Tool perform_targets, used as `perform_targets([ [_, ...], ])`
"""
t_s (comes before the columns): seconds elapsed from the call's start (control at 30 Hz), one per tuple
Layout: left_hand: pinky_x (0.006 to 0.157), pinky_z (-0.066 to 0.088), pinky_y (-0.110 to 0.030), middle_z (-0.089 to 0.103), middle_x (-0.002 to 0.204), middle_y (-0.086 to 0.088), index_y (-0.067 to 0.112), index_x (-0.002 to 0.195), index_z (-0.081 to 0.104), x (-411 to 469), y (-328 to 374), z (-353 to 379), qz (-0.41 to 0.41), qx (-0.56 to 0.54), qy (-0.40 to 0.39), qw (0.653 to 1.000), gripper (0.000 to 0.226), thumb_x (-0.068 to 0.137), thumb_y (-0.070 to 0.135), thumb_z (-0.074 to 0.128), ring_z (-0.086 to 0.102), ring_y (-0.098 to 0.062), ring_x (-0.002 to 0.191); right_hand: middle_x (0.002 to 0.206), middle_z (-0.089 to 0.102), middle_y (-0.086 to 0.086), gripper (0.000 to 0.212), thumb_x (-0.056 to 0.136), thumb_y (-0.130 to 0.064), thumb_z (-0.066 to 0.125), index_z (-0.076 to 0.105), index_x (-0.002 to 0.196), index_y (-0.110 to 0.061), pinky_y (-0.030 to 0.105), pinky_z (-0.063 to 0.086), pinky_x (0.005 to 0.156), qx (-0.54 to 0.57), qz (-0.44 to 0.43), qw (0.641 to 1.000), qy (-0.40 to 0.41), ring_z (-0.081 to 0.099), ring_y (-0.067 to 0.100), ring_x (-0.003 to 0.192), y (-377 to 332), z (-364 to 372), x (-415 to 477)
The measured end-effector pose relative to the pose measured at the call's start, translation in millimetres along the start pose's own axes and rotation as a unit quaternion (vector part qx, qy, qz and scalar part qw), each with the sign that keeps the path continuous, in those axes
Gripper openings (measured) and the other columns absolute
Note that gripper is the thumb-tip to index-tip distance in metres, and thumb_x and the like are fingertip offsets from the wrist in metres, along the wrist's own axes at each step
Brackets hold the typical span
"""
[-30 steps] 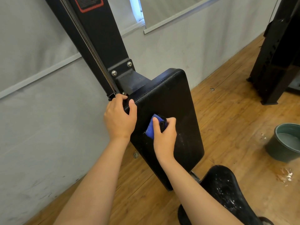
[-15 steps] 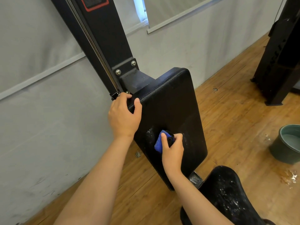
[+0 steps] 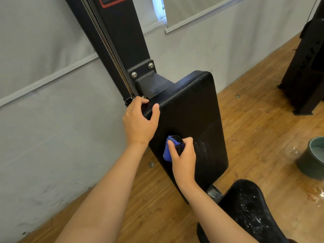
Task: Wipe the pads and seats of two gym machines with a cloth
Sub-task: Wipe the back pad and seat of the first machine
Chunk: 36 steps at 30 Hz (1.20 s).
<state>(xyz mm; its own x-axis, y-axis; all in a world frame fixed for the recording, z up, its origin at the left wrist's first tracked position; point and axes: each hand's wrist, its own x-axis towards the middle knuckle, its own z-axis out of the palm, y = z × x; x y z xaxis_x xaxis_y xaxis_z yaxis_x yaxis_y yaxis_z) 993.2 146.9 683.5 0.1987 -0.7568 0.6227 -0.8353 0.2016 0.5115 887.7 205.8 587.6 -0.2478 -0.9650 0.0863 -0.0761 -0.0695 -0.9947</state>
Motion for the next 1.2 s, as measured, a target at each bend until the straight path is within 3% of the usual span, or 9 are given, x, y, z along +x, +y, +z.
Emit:
perform_targets([
  [0.27,0.069,0.047,-0.023,0.062,0.087,0.004,0.016,0.097,0.059,0,-1,-1,-0.008,-0.006,-0.014,1.000,0.039,0.086,0.051,0.047,0.058,-0.011,0.081,0.079,0.054,0.001,0.021,0.091,-0.033,0.060,0.045,0.084,-0.020,0.019,0.046,0.057,0.042,0.061,0.997,0.028,0.052,0.007,0.064,3,1,-7],
  [0.53,0.075,0.049,-0.032,0.059,0.095,-0.002,0.014,0.104,0.051,9,-7,-19,0.060,0.028,-0.138,0.988,0.025,0.095,0.037,0.052,0.057,-0.016,0.086,0.080,0.052,-0.002,0.020,0.091,-0.031,0.061,0.045,0.087,-0.019,0.014,0.044,0.059,0.109,0.019,0.994,0.006,0.049,0.000,0.063,-33,20,-8],
  [0.77,0.075,0.046,-0.029,0.058,0.095,0.004,0.014,0.107,0.053,6,-9,-17,0.070,0.046,-0.121,0.989,0.034,0.093,0.044,0.045,0.056,-0.012,0.087,0.085,0.054,-0.004,0.020,0.088,-0.030,0.064,0.047,0.089,-0.022,0.014,0.047,0.064,0.071,0.026,0.996,-0.054,0.053,0.000,0.071,-10,17,-28],
  [1.0,0.073,0.039,-0.024,0.062,0.096,-0.001,0.011,0.108,0.057,2,-11,-15,0.078,0.067,-0.094,0.990,0.034,0.094,0.038,0.043,0.054,-0.010,0.087,0.086,0.055,-0.002,0.020,0.088,-0.034,0.063,0.046,0.090,-0.025,0.016,0.048,0.062,0.006,0.083,0.995,-0.056,0.056,0.006,0.073,34,3,-41],
  [1.2,0.072,0.038,-0.024,0.060,0.095,0.000,0.011,0.108,0.057,0,-10,-15,0.077,0.080,-0.091,0.990,0.033,0.094,0.037,0.042,0.056,-0.014,0.088,0.083,0.054,-0.002,0.021,0.089,-0.033,0.063,0.044,0.088,-0.025,0.015,0.047,0.063,0.038,0.053,0.997,-0.036,0.054,0.002,0.069,13,9,-31],
])
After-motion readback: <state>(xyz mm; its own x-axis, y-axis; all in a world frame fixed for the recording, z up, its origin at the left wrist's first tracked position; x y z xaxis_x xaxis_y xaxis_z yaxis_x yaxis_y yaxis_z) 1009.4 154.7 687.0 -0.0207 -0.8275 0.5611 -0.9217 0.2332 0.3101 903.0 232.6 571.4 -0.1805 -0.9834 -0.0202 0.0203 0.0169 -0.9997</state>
